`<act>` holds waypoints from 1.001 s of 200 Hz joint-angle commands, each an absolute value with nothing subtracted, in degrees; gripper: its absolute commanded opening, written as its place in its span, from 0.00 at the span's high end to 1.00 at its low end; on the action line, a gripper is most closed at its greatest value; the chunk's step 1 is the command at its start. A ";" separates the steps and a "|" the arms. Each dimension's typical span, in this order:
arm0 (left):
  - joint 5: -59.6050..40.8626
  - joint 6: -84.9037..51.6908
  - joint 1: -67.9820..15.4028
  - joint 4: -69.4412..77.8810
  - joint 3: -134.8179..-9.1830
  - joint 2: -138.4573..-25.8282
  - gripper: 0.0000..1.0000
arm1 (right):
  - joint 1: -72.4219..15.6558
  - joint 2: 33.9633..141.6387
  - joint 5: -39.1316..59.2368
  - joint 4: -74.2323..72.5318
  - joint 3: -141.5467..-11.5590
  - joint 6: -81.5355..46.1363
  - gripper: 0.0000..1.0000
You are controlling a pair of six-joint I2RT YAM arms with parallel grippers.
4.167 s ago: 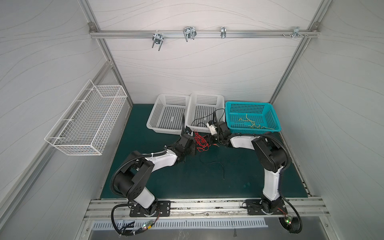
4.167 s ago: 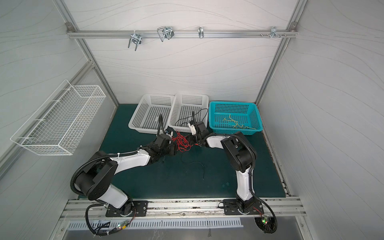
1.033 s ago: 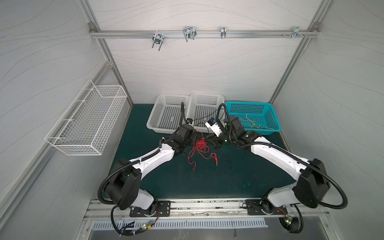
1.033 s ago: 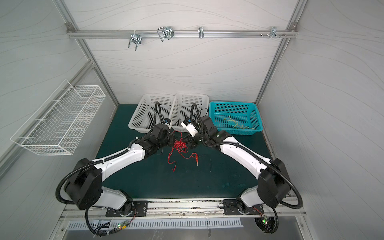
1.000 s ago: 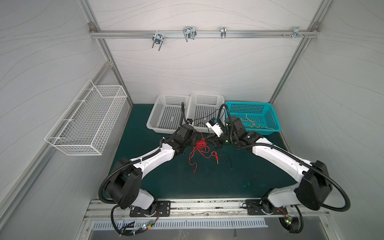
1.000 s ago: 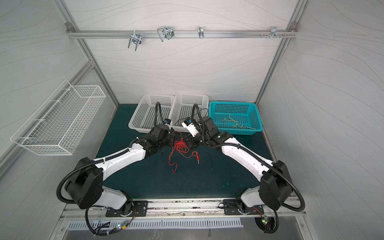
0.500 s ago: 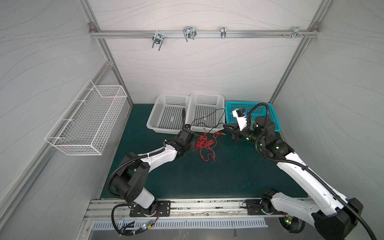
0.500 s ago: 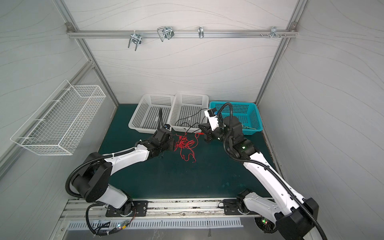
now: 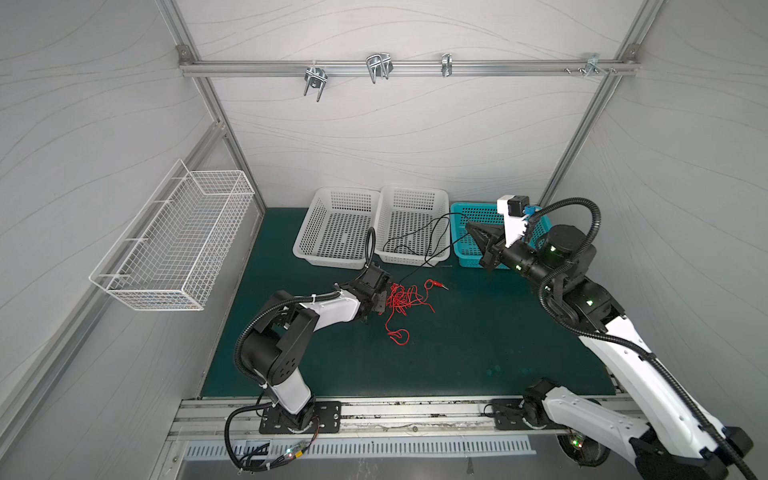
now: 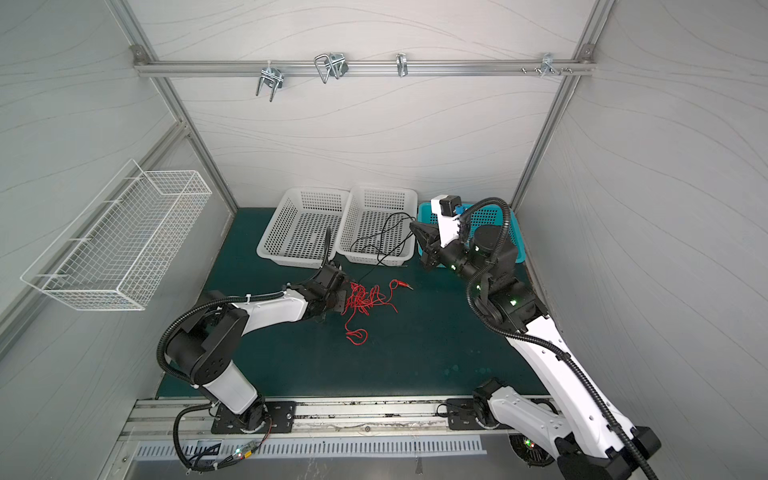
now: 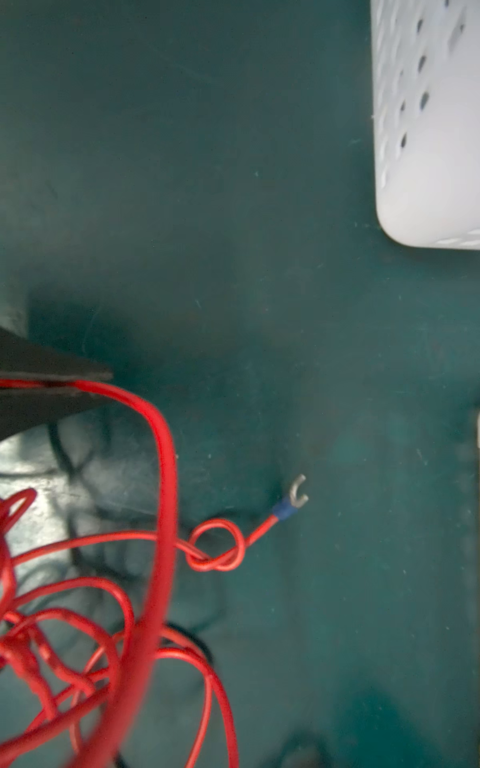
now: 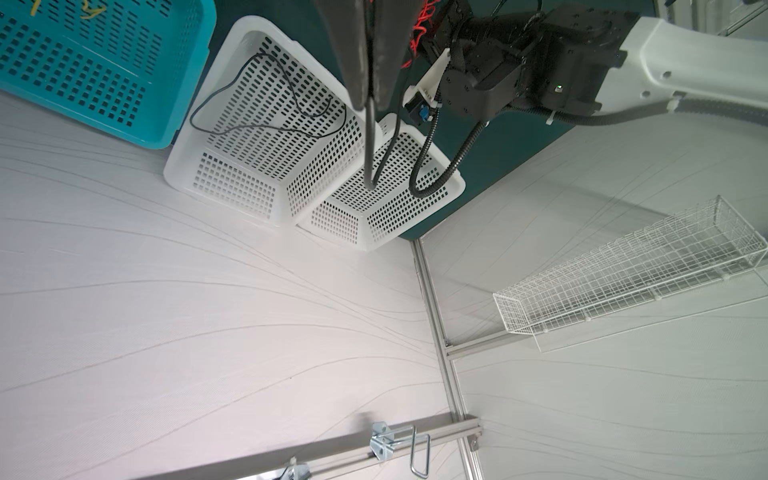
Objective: Untangle the cables
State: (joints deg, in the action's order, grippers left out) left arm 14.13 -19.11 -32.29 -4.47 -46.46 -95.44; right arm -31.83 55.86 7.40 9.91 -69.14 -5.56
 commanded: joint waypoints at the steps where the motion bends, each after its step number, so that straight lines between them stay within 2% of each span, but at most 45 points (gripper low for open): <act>1: 15.13 -19.65 -31.95 -3.70 -45.45 -96.48 1.00 | -31.38 58.14 3.53 9.73 -73.59 -3.62 1.00; 29: 15.37 -19.25 -31.90 -2.83 -44.74 -96.85 1.00 | -29.58 62.01 3.18 10.11 -79.15 -4.42 1.00; 125: 15.50 -18.89 -31.78 -0.97 -43.08 -97.52 1.00 | -25.86 75.74 13.22 8.19 -95.59 -8.06 1.00; 200: 11.36 -17.34 -31.75 0.76 -41.45 -92.85 1.00 | -24.48 90.95 10.47 3.34 -100.40 -5.98 1.00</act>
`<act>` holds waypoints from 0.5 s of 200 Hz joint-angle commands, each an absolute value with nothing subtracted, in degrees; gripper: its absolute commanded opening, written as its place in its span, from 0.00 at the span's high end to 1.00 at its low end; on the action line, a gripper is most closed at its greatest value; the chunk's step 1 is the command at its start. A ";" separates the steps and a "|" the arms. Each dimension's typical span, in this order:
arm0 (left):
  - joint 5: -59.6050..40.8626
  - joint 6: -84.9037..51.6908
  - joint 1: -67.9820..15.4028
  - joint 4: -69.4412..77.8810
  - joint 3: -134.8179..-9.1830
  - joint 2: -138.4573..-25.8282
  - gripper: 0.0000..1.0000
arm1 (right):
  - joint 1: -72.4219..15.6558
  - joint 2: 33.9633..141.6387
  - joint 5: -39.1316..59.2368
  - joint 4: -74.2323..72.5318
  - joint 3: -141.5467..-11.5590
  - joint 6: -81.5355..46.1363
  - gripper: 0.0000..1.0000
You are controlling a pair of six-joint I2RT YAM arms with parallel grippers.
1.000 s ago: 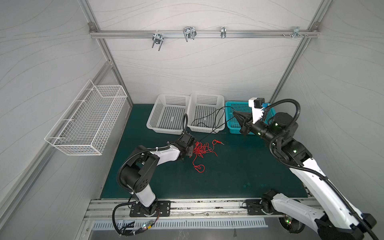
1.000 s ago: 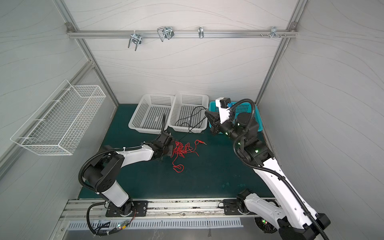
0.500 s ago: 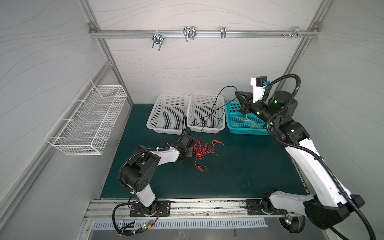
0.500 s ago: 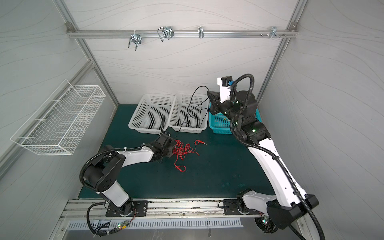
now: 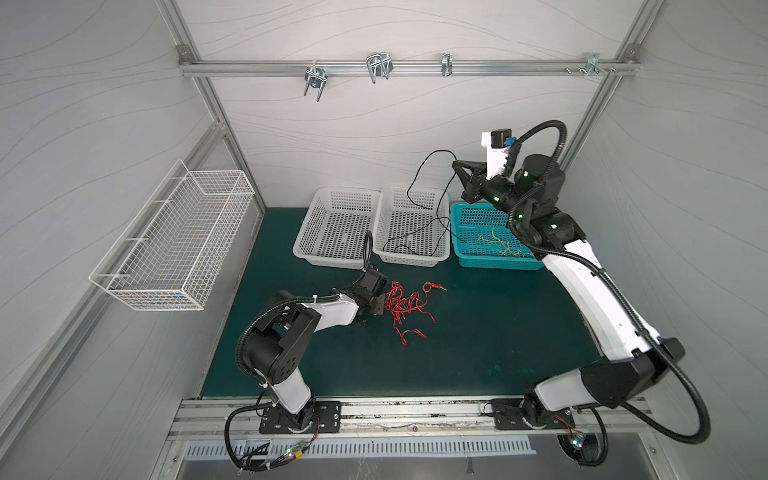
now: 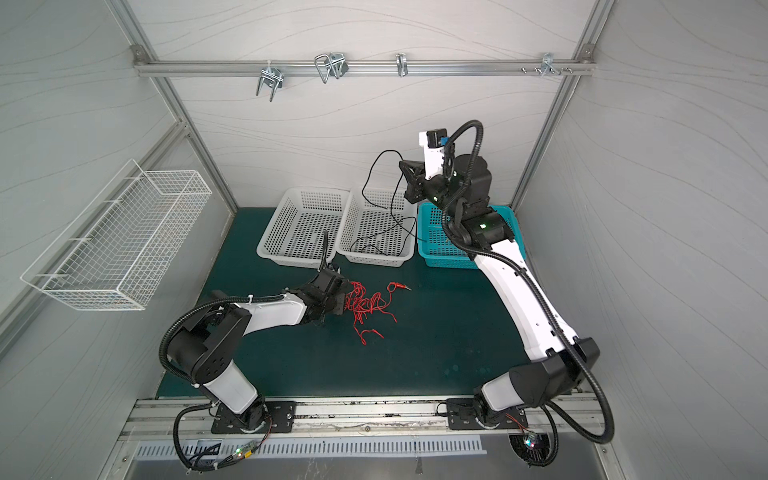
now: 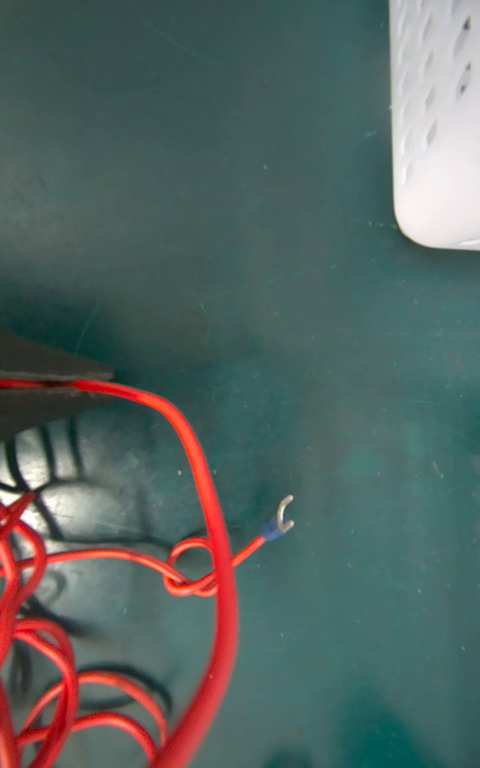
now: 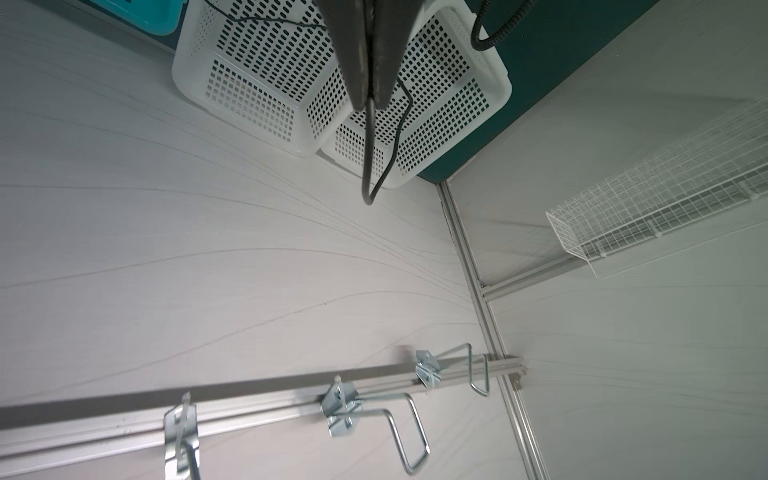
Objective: Untangle the cables
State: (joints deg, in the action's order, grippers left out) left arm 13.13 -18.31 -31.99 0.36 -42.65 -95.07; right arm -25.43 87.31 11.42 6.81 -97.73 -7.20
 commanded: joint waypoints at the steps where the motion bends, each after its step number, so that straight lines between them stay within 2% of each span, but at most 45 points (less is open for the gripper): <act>1: 11.35 -17.33 -31.78 0.78 -41.42 -92.79 1.00 | -24.46 91.09 10.46 3.25 -100.47 -5.98 1.00; 41: 10.51 -17.41 -31.79 1.57 -39.44 -89.29 1.00 | -24.25 97.22 8.59 0.79 -103.02 -5.11 1.00; 100: 10.23 -17.58 -31.76 2.25 -39.00 -87.58 1.00 | -24.17 109.82 8.99 4.84 -103.58 -6.77 1.00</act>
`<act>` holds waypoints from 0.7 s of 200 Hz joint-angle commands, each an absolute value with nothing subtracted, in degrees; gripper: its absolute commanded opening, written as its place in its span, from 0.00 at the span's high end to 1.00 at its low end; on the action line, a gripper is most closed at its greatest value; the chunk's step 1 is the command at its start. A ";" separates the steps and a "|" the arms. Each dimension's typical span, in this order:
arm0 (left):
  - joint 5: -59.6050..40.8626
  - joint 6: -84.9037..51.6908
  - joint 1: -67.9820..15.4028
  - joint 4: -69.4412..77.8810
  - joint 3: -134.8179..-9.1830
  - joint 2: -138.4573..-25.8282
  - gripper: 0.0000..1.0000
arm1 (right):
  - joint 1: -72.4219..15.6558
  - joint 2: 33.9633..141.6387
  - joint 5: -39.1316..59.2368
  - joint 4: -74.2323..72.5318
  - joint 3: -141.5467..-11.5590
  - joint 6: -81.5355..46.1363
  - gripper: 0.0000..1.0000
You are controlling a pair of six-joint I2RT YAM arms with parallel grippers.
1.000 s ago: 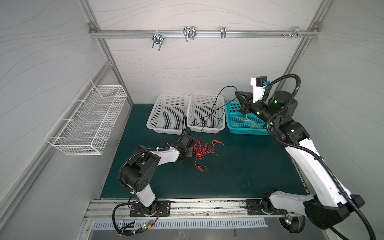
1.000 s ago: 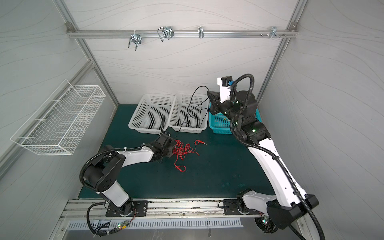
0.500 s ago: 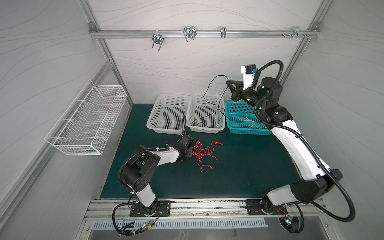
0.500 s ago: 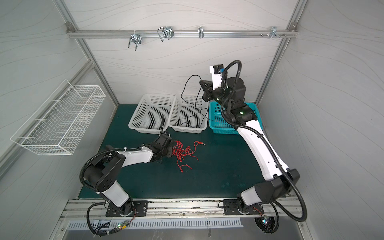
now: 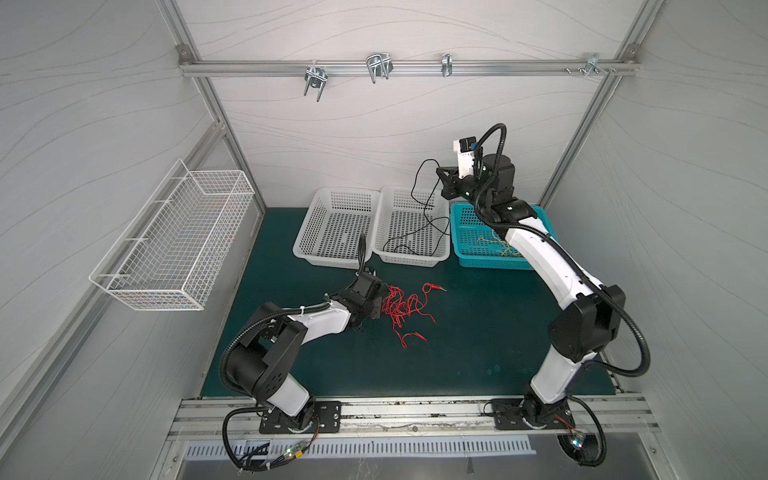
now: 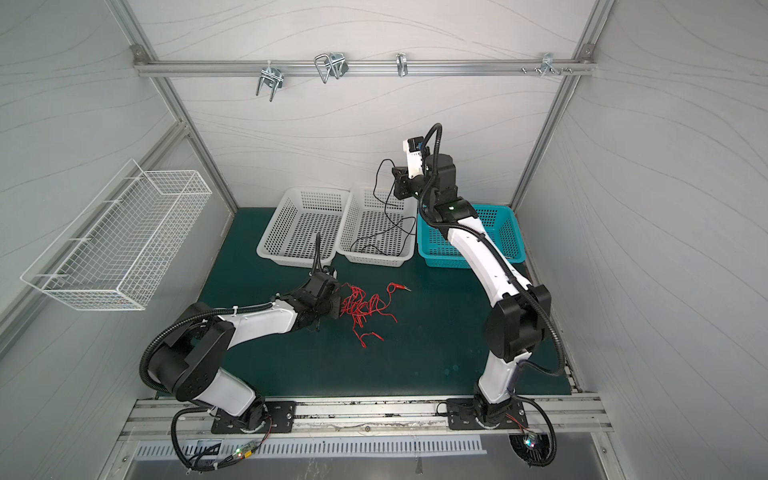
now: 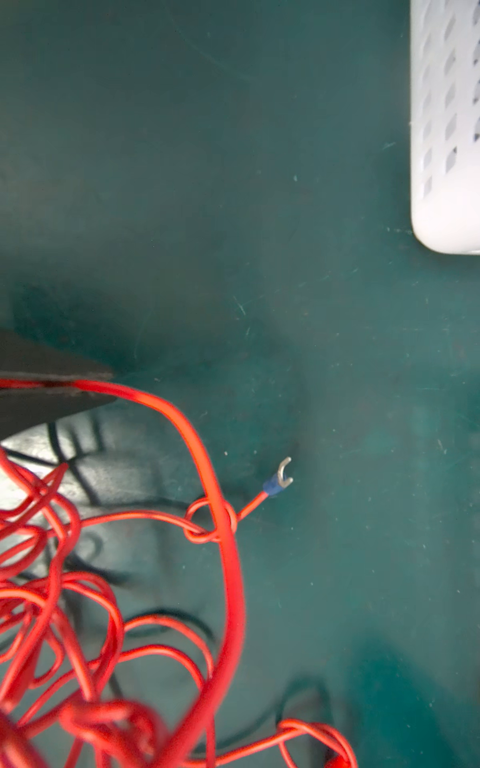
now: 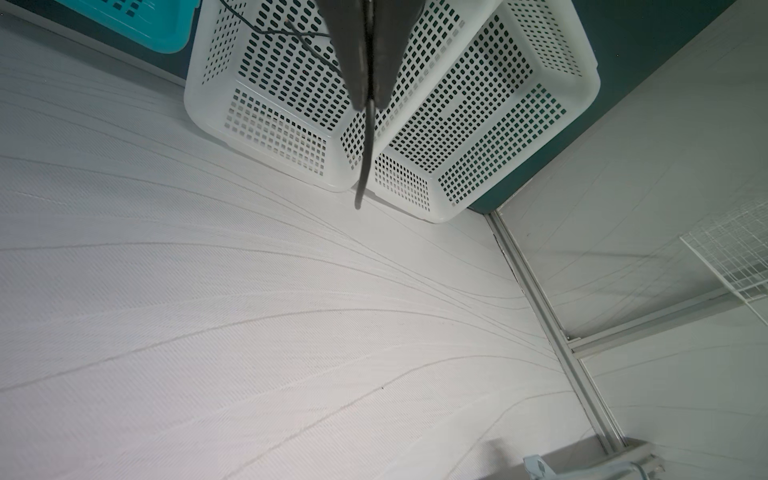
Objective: Untangle the cables
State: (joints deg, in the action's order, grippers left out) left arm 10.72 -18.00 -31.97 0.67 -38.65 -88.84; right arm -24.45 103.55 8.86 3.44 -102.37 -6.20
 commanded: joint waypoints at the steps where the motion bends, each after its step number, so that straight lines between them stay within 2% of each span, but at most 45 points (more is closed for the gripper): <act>1: 10.25 -17.58 -31.74 2.22 -39.06 -87.60 1.00 | -24.17 110.10 9.07 4.97 -103.69 -6.86 1.00; 42: 10.21 -17.71 -31.78 1.45 -39.90 -87.18 1.00 | -25.23 122.47 14.02 9.35 -110.38 -10.67 1.00; 98: 10.90 -17.37 -31.82 0.36 -39.80 -86.23 1.00 | -27.95 129.74 10.35 13.57 -111.02 -11.02 1.00; 118: 10.83 -17.31 -31.77 0.51 -39.71 -85.58 1.00 | -27.77 129.37 9.15 14.68 -109.29 -11.25 0.91; 140: 10.38 -17.31 -31.81 1.16 -39.64 -84.72 1.00 | -27.57 126.91 8.30 14.48 -106.10 -10.77 0.75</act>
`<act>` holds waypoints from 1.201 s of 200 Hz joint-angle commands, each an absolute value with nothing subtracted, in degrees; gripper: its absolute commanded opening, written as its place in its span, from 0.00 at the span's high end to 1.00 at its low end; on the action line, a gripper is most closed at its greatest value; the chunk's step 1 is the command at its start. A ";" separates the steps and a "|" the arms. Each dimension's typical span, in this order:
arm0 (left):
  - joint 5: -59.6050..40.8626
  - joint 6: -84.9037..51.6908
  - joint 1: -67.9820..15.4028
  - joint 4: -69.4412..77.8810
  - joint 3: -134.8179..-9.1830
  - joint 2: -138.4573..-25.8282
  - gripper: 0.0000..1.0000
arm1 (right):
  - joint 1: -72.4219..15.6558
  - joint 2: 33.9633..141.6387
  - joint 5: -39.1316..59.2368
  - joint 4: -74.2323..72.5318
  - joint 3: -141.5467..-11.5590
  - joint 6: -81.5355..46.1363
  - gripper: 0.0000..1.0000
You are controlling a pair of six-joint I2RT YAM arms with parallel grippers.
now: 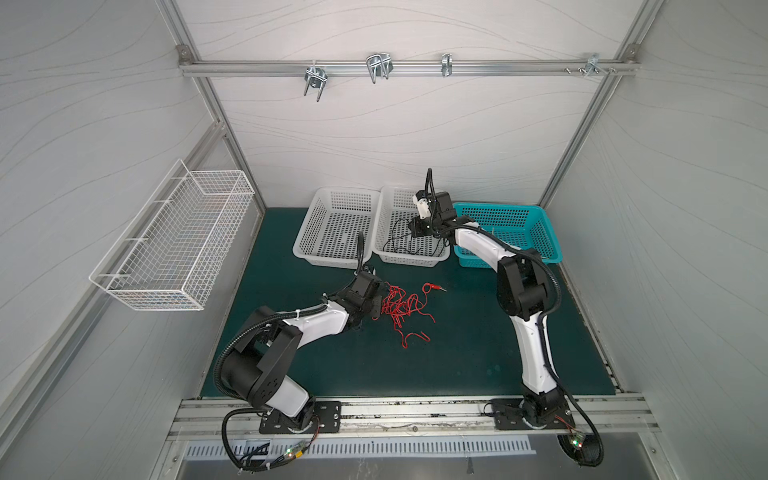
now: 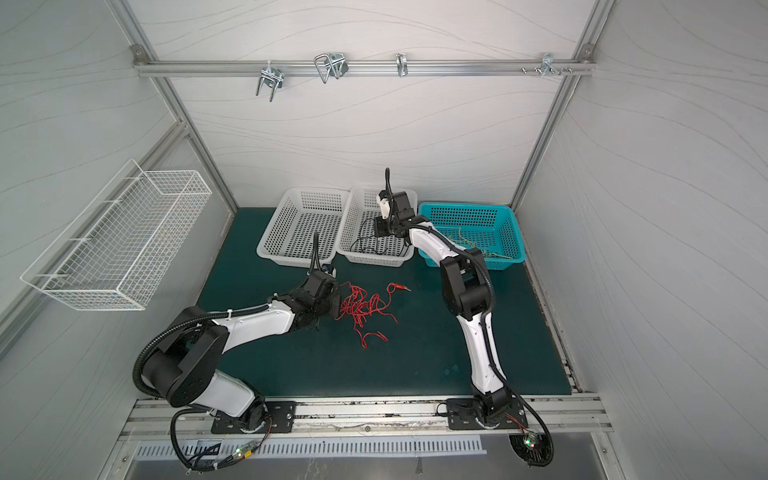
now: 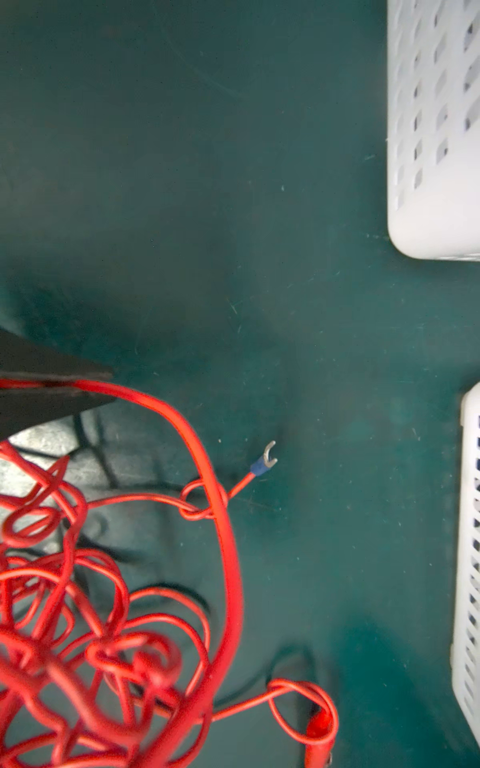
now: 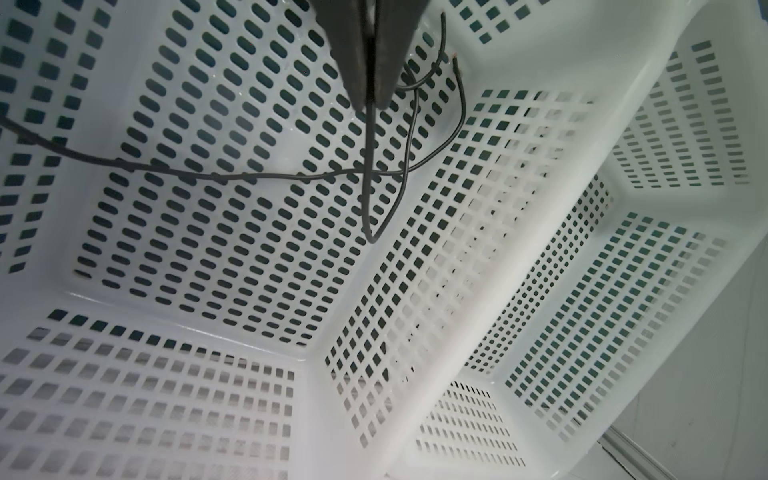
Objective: Untangle the cables
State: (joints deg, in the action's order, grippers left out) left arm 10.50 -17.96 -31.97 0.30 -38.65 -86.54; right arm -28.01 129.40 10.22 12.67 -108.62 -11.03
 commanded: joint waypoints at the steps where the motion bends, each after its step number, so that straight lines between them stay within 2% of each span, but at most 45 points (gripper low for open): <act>1: 10.33 -17.31 -31.81 1.15 -39.64 -84.68 1.00 | -27.54 126.78 8.19 14.49 -105.91 -10.70 0.74; 44: 9.06 -18.17 -31.76 2.89 -39.21 -82.57 1.00 | -27.33 118.90 6.27 11.87 -99.02 -9.04 0.45; 90: 9.36 -19.32 -31.81 0.15 -41.04 -81.52 1.00 | -29.60 106.32 4.21 4.79 -87.88 -5.04 0.29; 173: 6.75 -19.98 -31.82 1.85 -42.17 -78.20 1.00 | -38.44 91.61 14.15 2.62 -67.76 -2.49 0.27; 209: 6.11 -19.60 -31.81 0.96 -42.34 -76.25 1.00 | -39.23 84.11 13.40 -3.57 -53.22 -7.40 0.30; 240: 4.74 -19.75 -31.81 0.89 -42.55 -74.86 1.00 | -39.46 81.11 13.61 -5.36 -48.08 -10.01 0.37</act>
State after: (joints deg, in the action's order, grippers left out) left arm 6.28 -19.31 -31.97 -1.04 -40.38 -76.73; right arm -39.22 83.77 12.73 -0.56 -49.54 -7.29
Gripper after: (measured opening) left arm 0.048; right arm 0.662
